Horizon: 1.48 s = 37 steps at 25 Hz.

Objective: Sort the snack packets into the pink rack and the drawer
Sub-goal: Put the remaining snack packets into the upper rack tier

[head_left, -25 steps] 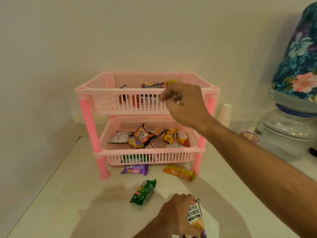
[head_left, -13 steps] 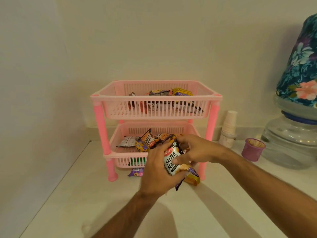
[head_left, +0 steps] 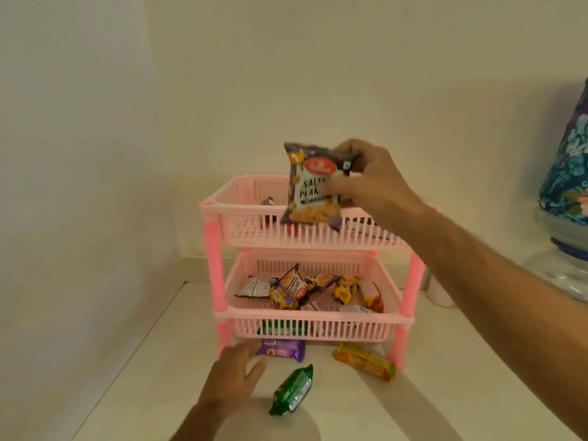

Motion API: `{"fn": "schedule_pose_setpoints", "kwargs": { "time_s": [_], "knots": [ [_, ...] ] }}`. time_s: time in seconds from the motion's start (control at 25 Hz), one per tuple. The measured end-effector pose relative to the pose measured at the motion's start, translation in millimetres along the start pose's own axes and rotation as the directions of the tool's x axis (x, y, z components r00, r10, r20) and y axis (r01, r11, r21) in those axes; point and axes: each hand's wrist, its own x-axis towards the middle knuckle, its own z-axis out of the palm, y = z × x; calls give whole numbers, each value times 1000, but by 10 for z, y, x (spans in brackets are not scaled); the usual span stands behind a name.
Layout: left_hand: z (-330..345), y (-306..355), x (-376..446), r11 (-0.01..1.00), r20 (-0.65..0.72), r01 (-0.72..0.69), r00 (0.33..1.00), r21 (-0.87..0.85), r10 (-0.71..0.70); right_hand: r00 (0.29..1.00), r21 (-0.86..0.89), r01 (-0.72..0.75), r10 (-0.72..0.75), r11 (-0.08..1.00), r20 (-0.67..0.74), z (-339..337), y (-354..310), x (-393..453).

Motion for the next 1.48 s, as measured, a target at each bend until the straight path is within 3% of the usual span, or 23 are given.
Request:
{"fn": "schedule_pose_setpoints", "kwargs": {
  "time_s": [0.12,0.24,0.36,0.48,0.56,0.6,0.76,0.92,1.04,1.12,1.2,1.32,1.48],
  "knots": [
    [148,-332,-99,927,110,84,985,366,-133,978,-182,183,-198,966,-68,244,-60,425],
    [248,-370,-194,897,129,83,980,434,-153,978,-360,197,-206,912,14,462,106,786],
    [226,-336,-234,859,41,-18,999,511,-3,970,-555,230,-140,799,199,683,396,990],
    [190,-254,-231,877,155,17,983,479,-103,949,-653,290,-125,699,289,878,619,1098],
    [159,-315,-236,890,89,54,990,453,-106,950,-686,286,-107,669,292,932,677,1179],
    [215,-403,-238,888,39,65,995,454,-92,952,-700,270,-72,661,298,941,682,1212],
    [283,-451,-238,883,62,128,983,451,-174,912,-714,179,159,676,379,904,693,1226],
    [301,-477,-220,863,98,127,975,489,-199,803,-745,420,170,519,571,918,671,1194],
    [289,-448,-250,895,76,116,984,431,-164,814,-717,350,182,603,551,904,660,1139],
    [290,-442,-279,921,20,111,992,373,-128,877,-639,262,99,723,471,872,656,1057],
    [272,-436,-297,919,22,113,991,378,-131,921,-592,343,-138,729,363,818,638,909],
    [238,-444,-278,910,40,106,990,400,-133,862,-577,480,-479,661,168,702,719,523],
    [187,-374,-345,932,41,23,998,362,-41,789,-555,532,-612,640,52,476,1143,-203]
  ]
}}
